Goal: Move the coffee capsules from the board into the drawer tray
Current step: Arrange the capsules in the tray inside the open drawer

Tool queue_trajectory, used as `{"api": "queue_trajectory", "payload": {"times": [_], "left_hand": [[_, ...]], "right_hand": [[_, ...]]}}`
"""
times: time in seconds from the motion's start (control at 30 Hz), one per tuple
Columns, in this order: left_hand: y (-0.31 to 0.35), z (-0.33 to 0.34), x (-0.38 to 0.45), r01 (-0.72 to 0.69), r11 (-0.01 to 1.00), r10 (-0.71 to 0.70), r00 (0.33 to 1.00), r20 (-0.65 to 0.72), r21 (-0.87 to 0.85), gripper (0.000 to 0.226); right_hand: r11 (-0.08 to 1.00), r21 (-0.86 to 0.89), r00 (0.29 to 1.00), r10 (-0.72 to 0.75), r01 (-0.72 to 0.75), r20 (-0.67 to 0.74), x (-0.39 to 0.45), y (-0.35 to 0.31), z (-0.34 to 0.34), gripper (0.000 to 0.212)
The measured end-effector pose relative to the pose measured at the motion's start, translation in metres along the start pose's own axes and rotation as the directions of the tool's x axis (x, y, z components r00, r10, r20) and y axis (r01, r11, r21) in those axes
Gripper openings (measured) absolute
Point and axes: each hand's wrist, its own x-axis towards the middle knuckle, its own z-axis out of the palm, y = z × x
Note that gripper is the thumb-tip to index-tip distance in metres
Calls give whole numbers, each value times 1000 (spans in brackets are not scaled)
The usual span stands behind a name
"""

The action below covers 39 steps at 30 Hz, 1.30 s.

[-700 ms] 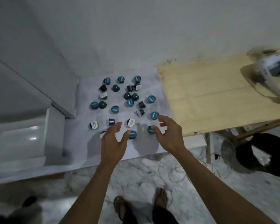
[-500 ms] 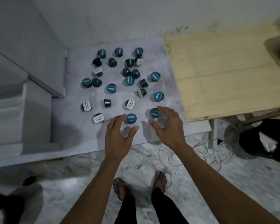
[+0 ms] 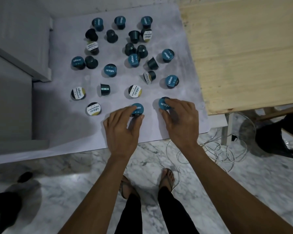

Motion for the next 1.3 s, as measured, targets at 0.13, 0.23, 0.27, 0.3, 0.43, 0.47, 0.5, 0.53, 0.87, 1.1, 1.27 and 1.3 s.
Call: {"api": "queue_trajectory", "payload": {"times": [0.13,0.23,0.27,0.3,0.43,0.47,0.5,0.53,0.87,1.1,1.27,1.3], "left_hand": [[0,2,-1,0,1000,1,1000,-23,19,28],[-3,5,-2,6,1000,-7,999,-36,-27,26],[-3,5,-2,18,998,-20,999,-37,-63,26],[-2,4,-3,30,994,-34,999,-37,-104,27],[9,-15,-2,56,982,-66,996,-51,-181,27],[13,-23,0,64,980,-77,995,-63,-188,26],[18,-32,2,79,977,-95,993,-73,-197,26],[23,-42,4,99,974,-117,990,-82,-205,26],[51,-213,41,46,982,-87,971,-225,-181,28],[-29,-339,32,65,993,-91,954,-286,-99,28],[-113,-421,18,98,992,-116,954,-275,-77,29],[-130,-435,18,109,991,-125,957,-262,-77,29]], "right_hand": [[999,30,999,-14,15,-37,-1,2,2,23],[998,56,998,-11,15,-65,-2,0,1,23],[998,70,998,-5,9,-67,-2,-1,0,23],[996,86,998,6,-1,-66,-3,-3,-2,24],[981,181,994,82,-67,-75,-4,-18,-16,27],[978,194,993,95,-79,-72,-3,-25,-22,27],[976,198,992,103,-88,-67,0,-32,-28,27],[976,197,992,111,-96,-64,3,-41,-34,27],[953,302,993,48,-14,-108,44,-177,-79,26],[925,355,989,-109,138,-100,26,-293,-37,25],[925,340,986,-157,167,-58,-16,-364,19,23],[928,333,986,-159,165,-44,-22,-376,29,23]]}}
